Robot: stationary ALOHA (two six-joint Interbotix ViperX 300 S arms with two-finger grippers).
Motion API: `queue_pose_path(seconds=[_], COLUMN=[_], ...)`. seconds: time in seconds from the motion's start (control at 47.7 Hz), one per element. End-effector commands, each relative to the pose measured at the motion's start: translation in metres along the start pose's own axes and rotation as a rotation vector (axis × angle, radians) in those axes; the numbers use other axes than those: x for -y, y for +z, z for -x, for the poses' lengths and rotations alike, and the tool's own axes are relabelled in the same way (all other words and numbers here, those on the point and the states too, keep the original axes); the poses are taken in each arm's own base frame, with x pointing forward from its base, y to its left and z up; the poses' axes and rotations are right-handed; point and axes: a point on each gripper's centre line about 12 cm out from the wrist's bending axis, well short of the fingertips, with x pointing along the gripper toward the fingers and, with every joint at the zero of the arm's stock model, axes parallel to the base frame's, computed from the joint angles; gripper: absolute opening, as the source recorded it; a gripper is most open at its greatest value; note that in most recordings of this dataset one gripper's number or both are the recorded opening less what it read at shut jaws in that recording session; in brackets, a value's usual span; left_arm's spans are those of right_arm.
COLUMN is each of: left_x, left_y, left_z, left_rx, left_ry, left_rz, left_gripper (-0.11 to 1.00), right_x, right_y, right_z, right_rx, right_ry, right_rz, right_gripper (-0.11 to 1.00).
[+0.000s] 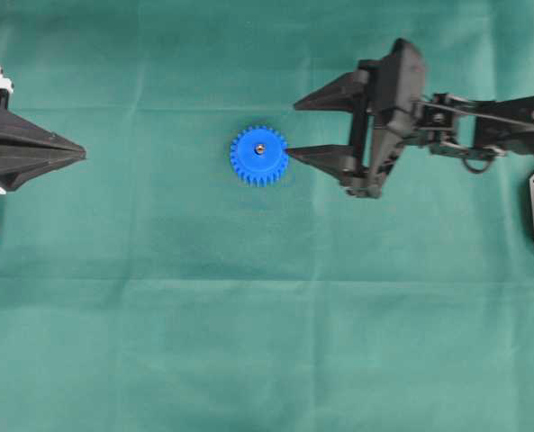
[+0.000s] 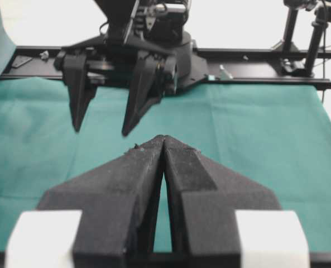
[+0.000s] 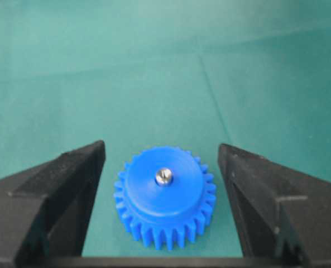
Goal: Insert the shaft placed at a random location into the center hole of the medium gear at another random location.
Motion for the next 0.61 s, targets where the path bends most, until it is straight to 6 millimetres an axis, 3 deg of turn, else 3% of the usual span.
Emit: queue_pose_path(seconds=[0.0, 0.356, 0.587], left_x=[0.000, 0.000, 0.000], left_y=[0.005, 0.005, 0.005], left_z=[-0.002, -0.002, -0.002], left_rx=[0.015, 0.012, 0.014], left_ry=[0.000, 0.000, 0.000], left_rz=[0.000, 0.000, 0.002], left_gripper=[0.00, 0.00, 0.00], right_x=[0.000, 0.002, 0.002], right_y=[0.013, 0.006, 0.006], right_z=[0.015, 0.055, 0.066], right_rx=[0.054, 0.078, 0.095], right_ry=[-0.001, 0.000, 0.001], right_rz=[0.005, 0.001, 0.000], right_gripper=[0.83, 0.83, 0.83])
